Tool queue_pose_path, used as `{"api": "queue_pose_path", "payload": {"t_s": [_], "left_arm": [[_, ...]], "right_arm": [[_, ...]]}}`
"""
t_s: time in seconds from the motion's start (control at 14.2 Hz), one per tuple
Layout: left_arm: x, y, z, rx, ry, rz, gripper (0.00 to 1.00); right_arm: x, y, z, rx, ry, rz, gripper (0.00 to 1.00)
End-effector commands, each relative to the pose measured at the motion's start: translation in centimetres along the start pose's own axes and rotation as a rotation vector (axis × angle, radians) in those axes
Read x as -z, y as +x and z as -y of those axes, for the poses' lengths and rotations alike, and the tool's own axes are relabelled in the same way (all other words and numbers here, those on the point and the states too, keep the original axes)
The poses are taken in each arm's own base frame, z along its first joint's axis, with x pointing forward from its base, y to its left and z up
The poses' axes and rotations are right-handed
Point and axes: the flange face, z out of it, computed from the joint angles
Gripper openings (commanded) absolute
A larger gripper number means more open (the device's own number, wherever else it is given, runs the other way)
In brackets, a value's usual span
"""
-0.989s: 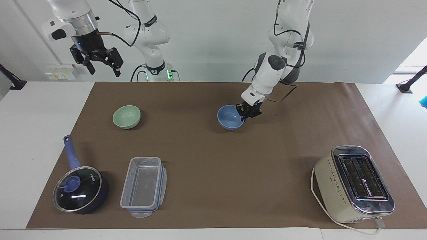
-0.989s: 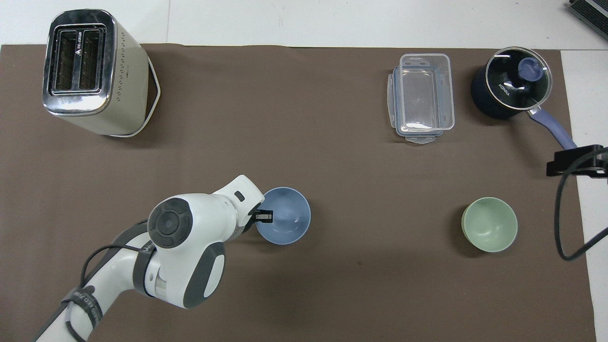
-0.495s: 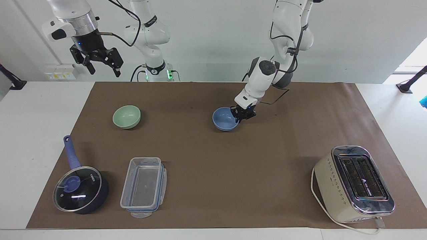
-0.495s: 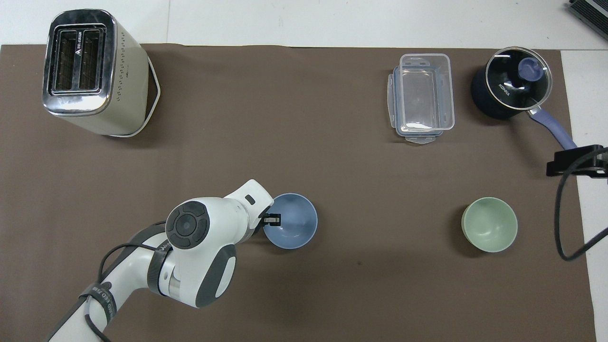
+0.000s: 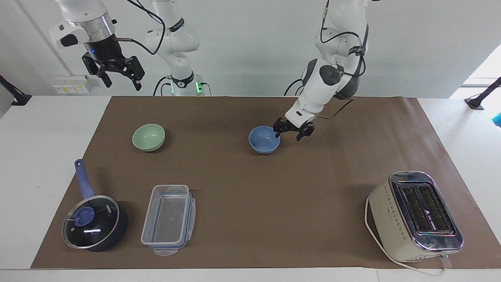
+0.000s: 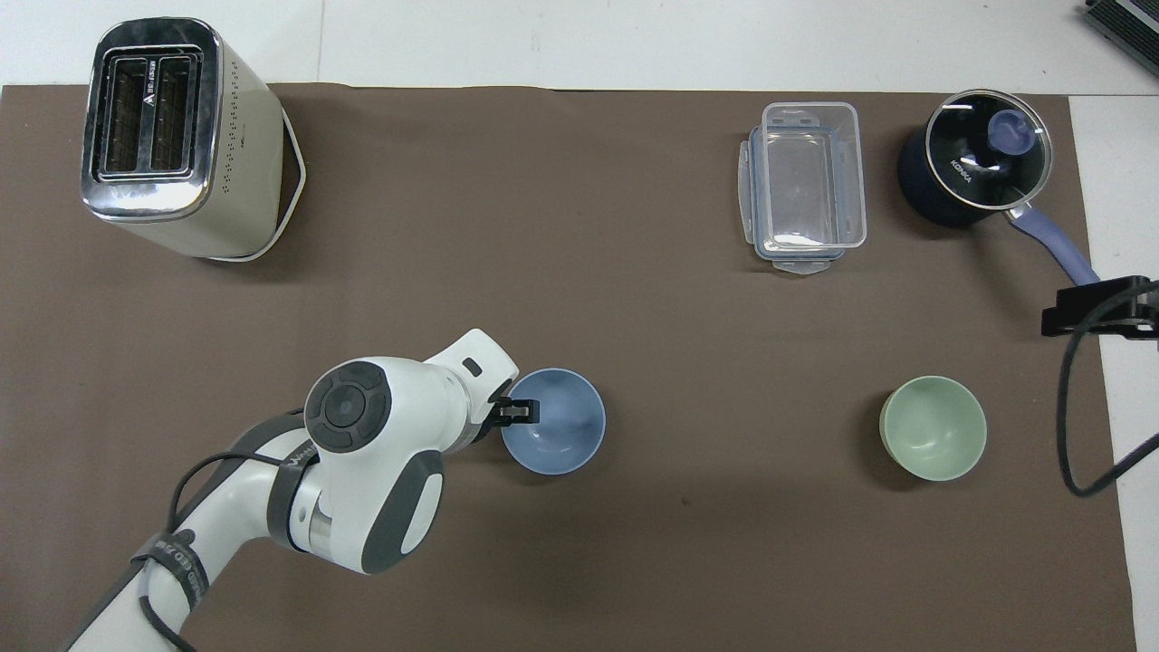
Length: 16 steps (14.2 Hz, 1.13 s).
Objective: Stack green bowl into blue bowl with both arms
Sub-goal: 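Release the blue bowl and withdraw the left gripper to rest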
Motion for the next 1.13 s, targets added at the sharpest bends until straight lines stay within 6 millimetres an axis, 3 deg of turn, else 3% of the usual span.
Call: {"api": "queue_pose_path", "payload": {"t_s": [0.0, 0.14, 0.42, 0.78, 0.92, 1.06], "left_arm": [[7.6, 1.2, 3.2, -0.058, 0.058, -0.017, 1.0], [11.7, 2.1, 4.9, -0.103, 0.126, -0.016, 1.0], [17.0, 3.3, 8.0, -0.131, 0.161, -0.024, 1.0], [21.6, 4.0, 11.0, -0.156, 0.216, -0.051, 1.0], [21.7, 4.6, 12.1, -0.143, 0.226, -0.051, 1.0], [23.3, 5.9, 13.3, -0.116, 0.222, -0.071, 1.0]], "right_arm": [[0.4, -0.5, -0.3, 0.01, 0.004, 0.003, 1.0], [0.4, -0.5, -0.3, 0.01, 0.004, 0.003, 1.0], [0.4, -0.5, -0.4, 0.008, 0.006, 0.003, 1.0], [0.4, -0.5, -0.3, 0.01, 0.005, 0.003, 1.0], [0.4, -0.5, -0.4, 0.008, 0.006, 0.003, 1.0], [0.4, -0.5, -0.3, 0.01, 0.004, 0.003, 1.0]]}}
